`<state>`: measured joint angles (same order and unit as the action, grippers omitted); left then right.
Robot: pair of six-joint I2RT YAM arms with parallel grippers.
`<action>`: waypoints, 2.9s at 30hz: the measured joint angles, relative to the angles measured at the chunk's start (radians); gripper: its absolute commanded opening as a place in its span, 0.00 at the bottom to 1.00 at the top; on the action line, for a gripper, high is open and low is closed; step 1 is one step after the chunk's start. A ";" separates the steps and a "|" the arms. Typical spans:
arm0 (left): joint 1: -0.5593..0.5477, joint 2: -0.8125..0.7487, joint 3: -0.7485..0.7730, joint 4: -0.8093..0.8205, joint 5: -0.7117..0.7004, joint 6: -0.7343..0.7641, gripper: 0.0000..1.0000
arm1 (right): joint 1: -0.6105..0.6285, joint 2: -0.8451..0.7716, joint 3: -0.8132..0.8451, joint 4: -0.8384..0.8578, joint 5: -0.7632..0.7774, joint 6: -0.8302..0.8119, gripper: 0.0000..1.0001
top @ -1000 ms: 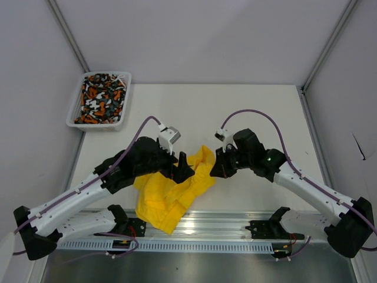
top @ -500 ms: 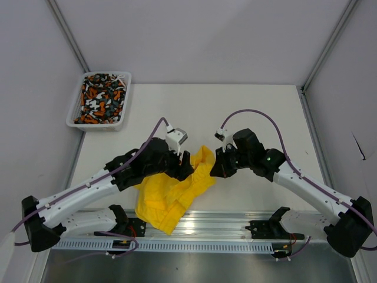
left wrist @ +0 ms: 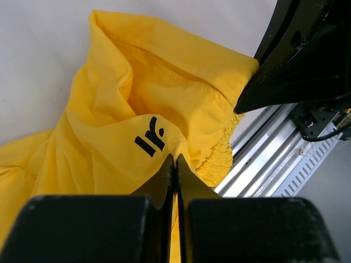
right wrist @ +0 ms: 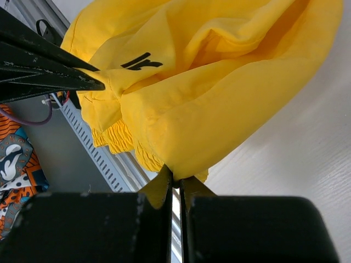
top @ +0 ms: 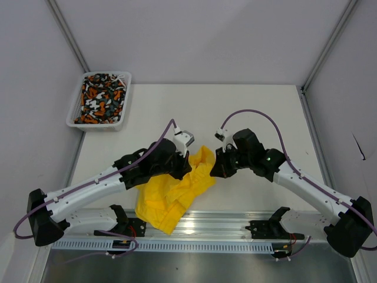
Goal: Fold and stack the shorts
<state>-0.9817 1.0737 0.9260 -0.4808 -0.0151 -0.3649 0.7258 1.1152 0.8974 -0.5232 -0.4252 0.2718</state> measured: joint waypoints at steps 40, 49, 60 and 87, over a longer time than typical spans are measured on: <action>0.219 -0.383 0.848 -0.631 -0.528 -0.027 0.00 | 0.110 -0.171 0.365 -0.470 0.336 0.233 0.00; 0.219 -0.316 1.074 -0.517 -0.478 0.096 0.00 | 0.196 -0.101 0.803 -0.595 0.069 0.188 0.00; 0.219 -0.325 1.217 -0.450 -0.408 0.122 0.00 | 0.201 -0.058 1.159 -0.599 -0.062 0.190 0.00; 0.183 -0.592 0.943 -0.122 -0.334 0.157 0.00 | 0.106 -0.045 1.094 -0.387 -0.240 0.266 0.00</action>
<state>-0.7982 0.4812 1.8690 -0.6033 -0.3492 -0.2077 0.8318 1.0698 1.9919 -0.9104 -0.6647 0.5373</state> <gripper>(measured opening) 0.003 0.020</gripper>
